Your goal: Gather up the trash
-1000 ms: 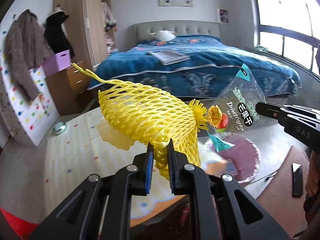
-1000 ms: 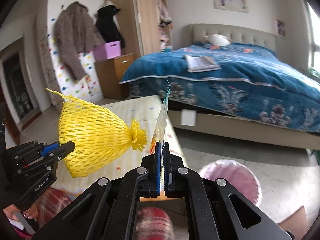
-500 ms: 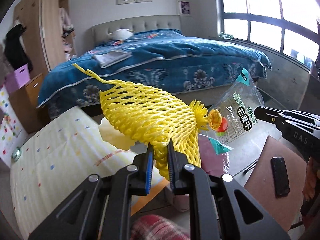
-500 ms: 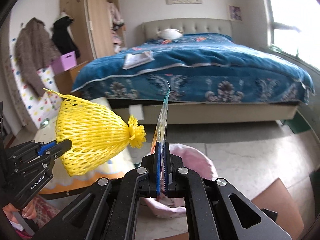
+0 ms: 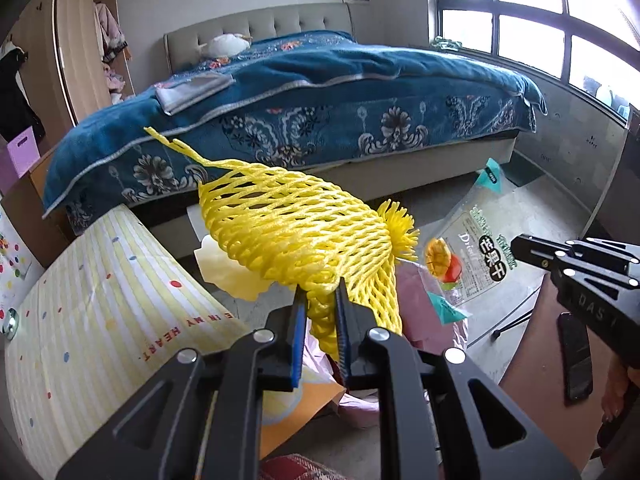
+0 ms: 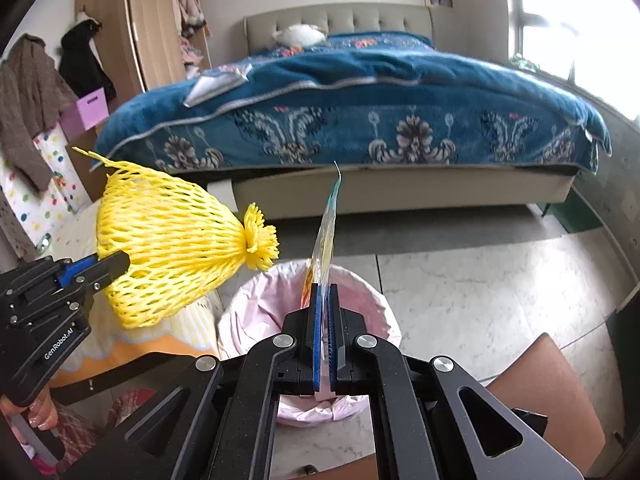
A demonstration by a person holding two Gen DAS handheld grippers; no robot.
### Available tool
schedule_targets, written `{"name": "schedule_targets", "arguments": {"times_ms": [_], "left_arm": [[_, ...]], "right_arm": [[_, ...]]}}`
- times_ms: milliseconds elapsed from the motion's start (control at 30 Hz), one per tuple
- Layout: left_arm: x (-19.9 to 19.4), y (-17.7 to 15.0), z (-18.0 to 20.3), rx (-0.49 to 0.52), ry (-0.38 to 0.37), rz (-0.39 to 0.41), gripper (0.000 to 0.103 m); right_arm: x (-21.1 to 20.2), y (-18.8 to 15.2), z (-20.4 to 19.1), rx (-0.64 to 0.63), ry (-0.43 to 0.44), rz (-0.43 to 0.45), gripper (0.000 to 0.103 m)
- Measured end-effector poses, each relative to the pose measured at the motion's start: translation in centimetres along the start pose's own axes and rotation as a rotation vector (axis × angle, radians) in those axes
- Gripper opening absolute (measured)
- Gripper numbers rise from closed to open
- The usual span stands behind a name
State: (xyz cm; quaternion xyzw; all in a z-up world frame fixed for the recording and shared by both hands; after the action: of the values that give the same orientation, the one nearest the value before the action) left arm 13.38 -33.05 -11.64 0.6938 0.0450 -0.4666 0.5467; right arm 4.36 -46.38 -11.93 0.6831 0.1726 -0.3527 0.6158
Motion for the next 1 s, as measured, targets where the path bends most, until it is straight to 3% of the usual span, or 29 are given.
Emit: {"name": "schedule_targets", "arguments": {"times_ms": [133,200,267,367,533,600,700,1000], "left_arm": [[1.5,0.4,0.4,-0.01,-0.016,-0.03,0.018],[2.2,0.4,0.7,-0.012,-0.021,-0.049,0.03],[2.4,0.5,1.0,-0.013,-0.026,-0.058,0.061],[1.8,0.7,1.1,-0.011,-0.037,-0.037,0.072],[0.2,0.4,0.2,-0.035,-0.027,-0.027,0.083],[-0.5,0.2,-0.3,-0.049,-0.022,-0.019,0.088],[-2.1,-0.3,-1.4,-0.066,-0.003,-0.009,0.094],[-7.8,-1.0,-4.9,-0.134,0.06,0.032,0.096]], "right_arm": [[1.8,-0.3,-0.1,0.0,-0.003,-0.039,0.005],[3.2,-0.5,0.3,0.008,-0.002,-0.074,0.005],[3.5,-0.4,-0.1,0.021,0.007,-0.081,0.007],[2.8,-0.1,0.0,0.039,-0.001,-0.059,0.032],[1.0,-0.4,0.1,0.054,0.01,-0.046,0.049],[0.0,-0.6,0.0,0.047,0.003,-0.041,0.068],[-0.6,-0.6,-0.1,0.04,-0.005,-0.044,0.088],[-3.2,1.1,-3.5,-0.013,0.027,-0.007,0.092]]}}
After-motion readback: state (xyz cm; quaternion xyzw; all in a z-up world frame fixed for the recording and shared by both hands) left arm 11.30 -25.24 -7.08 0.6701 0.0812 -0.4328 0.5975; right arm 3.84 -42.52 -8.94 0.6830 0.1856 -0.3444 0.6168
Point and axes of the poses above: each gripper's, at about its wrist camera, not at the fingertips, and x roughly the way its jaws point, z to its right, y to its top, the point moved 8 cm from there along x, roughly the way its jaws point, and after that the axes turned 10 degrees about -x, right-handed, at the moved point
